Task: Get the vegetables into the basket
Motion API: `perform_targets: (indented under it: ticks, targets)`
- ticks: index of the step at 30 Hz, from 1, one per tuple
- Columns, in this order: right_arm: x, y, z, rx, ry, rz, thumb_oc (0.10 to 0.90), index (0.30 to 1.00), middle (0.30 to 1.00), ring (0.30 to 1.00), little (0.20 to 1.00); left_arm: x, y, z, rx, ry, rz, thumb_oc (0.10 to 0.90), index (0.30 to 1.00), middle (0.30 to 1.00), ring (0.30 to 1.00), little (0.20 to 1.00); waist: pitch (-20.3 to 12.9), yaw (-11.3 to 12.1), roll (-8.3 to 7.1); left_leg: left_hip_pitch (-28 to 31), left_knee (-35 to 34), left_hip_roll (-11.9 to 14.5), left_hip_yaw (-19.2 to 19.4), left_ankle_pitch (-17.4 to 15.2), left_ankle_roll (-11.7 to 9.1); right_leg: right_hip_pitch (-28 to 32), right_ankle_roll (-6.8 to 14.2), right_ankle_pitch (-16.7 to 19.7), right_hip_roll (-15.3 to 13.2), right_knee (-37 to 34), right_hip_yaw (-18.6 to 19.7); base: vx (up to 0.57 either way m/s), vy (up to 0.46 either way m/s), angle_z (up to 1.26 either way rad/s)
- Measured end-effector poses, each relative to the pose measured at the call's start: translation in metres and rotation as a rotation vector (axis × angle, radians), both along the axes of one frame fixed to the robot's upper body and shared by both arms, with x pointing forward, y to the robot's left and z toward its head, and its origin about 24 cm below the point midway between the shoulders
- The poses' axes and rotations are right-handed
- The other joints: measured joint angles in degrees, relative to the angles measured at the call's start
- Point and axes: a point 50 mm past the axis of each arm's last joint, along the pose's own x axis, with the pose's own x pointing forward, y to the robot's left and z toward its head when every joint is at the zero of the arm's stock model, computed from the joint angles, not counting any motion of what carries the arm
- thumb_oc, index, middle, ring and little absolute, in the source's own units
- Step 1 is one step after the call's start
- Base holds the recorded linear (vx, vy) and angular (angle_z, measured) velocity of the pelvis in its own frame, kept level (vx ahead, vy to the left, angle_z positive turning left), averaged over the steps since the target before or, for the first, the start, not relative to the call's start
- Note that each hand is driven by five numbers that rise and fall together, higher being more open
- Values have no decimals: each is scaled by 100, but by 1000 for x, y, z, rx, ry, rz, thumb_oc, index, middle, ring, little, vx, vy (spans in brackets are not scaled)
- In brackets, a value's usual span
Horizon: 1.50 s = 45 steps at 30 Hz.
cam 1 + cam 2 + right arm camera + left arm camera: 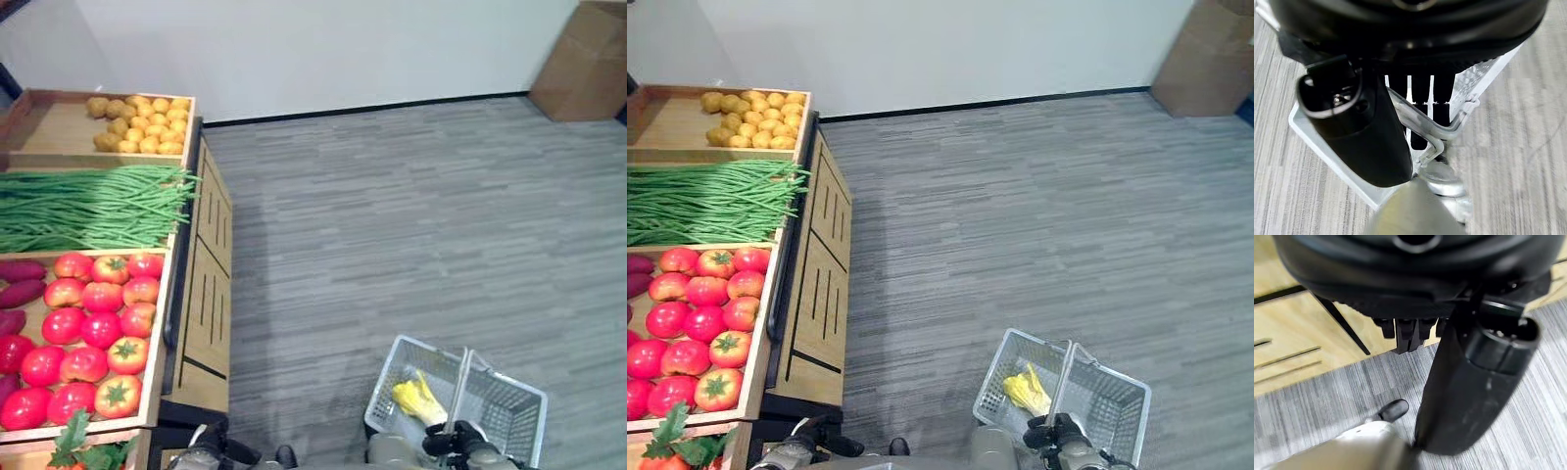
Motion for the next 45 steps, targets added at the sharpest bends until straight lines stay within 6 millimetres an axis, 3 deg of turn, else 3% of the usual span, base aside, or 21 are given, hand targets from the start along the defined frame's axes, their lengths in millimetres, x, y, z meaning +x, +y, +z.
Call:
perform_targets:
  ticks: [2, 6, 14, 21, 24, 26, 29, 31, 32, 33, 34, 35, 36, 37, 38, 39, 40, 42, 45]
  targets:
    - [2, 1, 0, -1, -7, 9, 400, 300, 300, 300, 300, 1, -2, 0, -3, 1, -1, 900, 1000, 1000, 1000, 1000, -54, 2, 104, -26, 3, 223, -114, 14, -108, 245, -152, 174, 185, -479, -138, -11, -162, 18]
    - [-1, -1, 0, -3, -2, 0, 400, 300, 300, 300, 300, 3, -5, 0, -11, -3, -4, 900, 1000, 1000, 1000, 1000, -71, -6, 143, -32, 41, 406, -278, 42, -249, 345, -253, 98, 376, -516, -293, -6, -103, 15]
    - [-9, -3, -1, -8, 17, -6, 400, 300, 300, 300, 300, 7, -9, 0, -21, -13, -8, 900, 1000, 1000, 1000, 1000, -23, 59, 268, -157, 175, 479, -457, -13, -358, 389, -326, 51, 366, -517, -521, -18, -103, 14]
    - [-12, -8, 0, -22, 25, -6, 400, 300, 300, 300, 300, 17, -12, 2, -31, -47, 14, 900, 1000, 1000, 1000, 1000, 115, 254, 338, -418, 493, 560, -1083, 3, -421, 623, -393, -28, 377, -506, -1082, -31, -143, 43]
    - [-12, -11, 1, -32, 25, -1, 400, 300, 300, 300, 300, 19, -14, 2, -55, -67, 115, 900, 1000, 1000, 1000, 1000, 234, 318, 332, -558, 643, 560, -1553, 139, -592, 773, -464, -115, 371, -510, -1496, -55, -105, 74]
    - [-9, -12, 2, -36, 21, 15, 400, 300, 300, 300, 300, 21, -14, 3, -68, -81, 150, 900, 1000, 1000, 1000, 1000, 301, 435, 325, -710, 714, 546, -1658, 279, -700, 808, -464, -118, 415, -481, -1650, -72, -100, 69]
    - [-6, -10, 3, -36, 14, 42, 400, 300, 300, 300, 300, 35, -11, 7, -84, -130, 201, 900, 1000, 1000, 1000, 1000, 467, 521, 190, -1058, 679, 469, -1769, 951, -982, 822, -568, -192, 326, -516, -2057, -67, -74, 106]
    - [-3, -9, 3, -37, 7, 55, 400, 300, 300, 300, 300, 37, -8, 8, -89, -140, 238, 900, 1000, 1000, 1000, 1000, 515, 604, 95, -1119, 705, 482, -1581, 989, -1043, 833, -653, -196, 250, -528, -2254, -150, -18, 66]
    - [-3, -10, 3, -45, 8, 85, 400, 300, 300, 300, 300, 38, -4, 9, -83, -144, 255, 900, 1000, 1000, 1000, 1000, 525, 588, 15, -1218, 1093, 725, -700, 725, -845, 855, -816, -115, 88, -503, -2748, -140, -10, 83]
    - [-4, -10, 3, -45, 8, 87, 400, 300, 300, 300, 300, 38, -2, 10, -75, -141, 251, 900, 1000, 1000, 1000, 1000, 519, 482, -16, -1239, 1229, 862, -344, 644, -862, 830, -801, -135, 43, -505, -2888, -164, -11, 101]
    - [-1, -8, 4, -44, -1, 98, 400, 300, 300, 300, 300, 35, 4, 9, -60, -126, 258, 900, 1000, 1000, 1000, 1000, 517, 354, -87, -1188, 1311, 1180, 603, 547, -820, 831, -800, -140, -43, -525, -3096, -84, -6, 90]
    - [2, -7, 4, -42, -11, 103, 400, 300, 300, 300, 300, 33, 8, 10, -52, -121, 268, 900, 1000, 1000, 1000, 1000, 531, 245, -124, -1129, 1416, 1375, 1101, 538, -843, 827, -799, -140, -74, -537, -3214, -209, -55, 74]
    - [1, -7, 4, -41, -11, 102, 400, 300, 300, 300, 300, 33, 9, 10, -47, -115, 271, 900, 1000, 1000, 1000, 1000, 538, 187, -138, -1079, 1476, 1465, 1193, 538, -841, 828, -794, -143, -110, -535, -3302, -187, -67, 68]
    - [1, -10, 5, -47, -8, 98, 400, 300, 300, 300, 300, 29, 8, 8, -45, -96, 258, 900, 1000, 1000, 1000, 1000, 535, 150, -99, -913, 1607, 1422, 1127, 531, -673, 785, -714, -179, -183, -387, -3298, -187, -67, 57]
    - [-1, -13, 6, -53, -5, 89, 400, 300, 300, 300, 300, 27, 6, 7, -51, -89, 257, 900, 1000, 1000, 1000, 1000, 549, 102, -105, -887, 1901, 1392, 1177, 538, -637, 784, -658, -208, -263, -321, -3382, -90, -61, 59]
    - [-4, -15, 5, -55, 0, 79, 400, 300, 300, 300, 300, 24, 5, 6, -50, -77, 248, 900, 1000, 1000, 1000, 1000, 496, 41, -64, -854, 1804, 1330, 1222, 463, -599, 783, -523, -246, -267, -270, -3430, -67, -42, 120]
    - [-11, -17, 5, -52, 11, 55, 400, 300, 300, 300, 300, 26, 2, 6, -45, -70, 184, 900, 1000, 1000, 1000, 1000, 349, -24, 91, -800, 945, 1111, 1312, 322, -372, 501, -297, -339, -290, 271, -3402, -59, 8, 149]
    - [-15, -8, 0, -30, 19, 9, 400, 300, 300, 300, 300, 22, 8, 6, -35, -59, 157, 900, 1000, 1000, 1000, 1000, 234, 1, -110, -778, 411, 824, 1095, 204, -456, 230, -238, -640, -579, 749, -3442, 14, 109, 118]
    - [-16, -9, 0, -33, 34, 18, 400, 300, 300, 300, 300, 10, 6, 3, -51, -47, 176, 900, 1000, 1000, 1000, 1000, 42, 118, -99, -628, 413, 767, 1148, 198, -513, 359, -155, -709, -683, 762, -3361, 76, 136, 7]
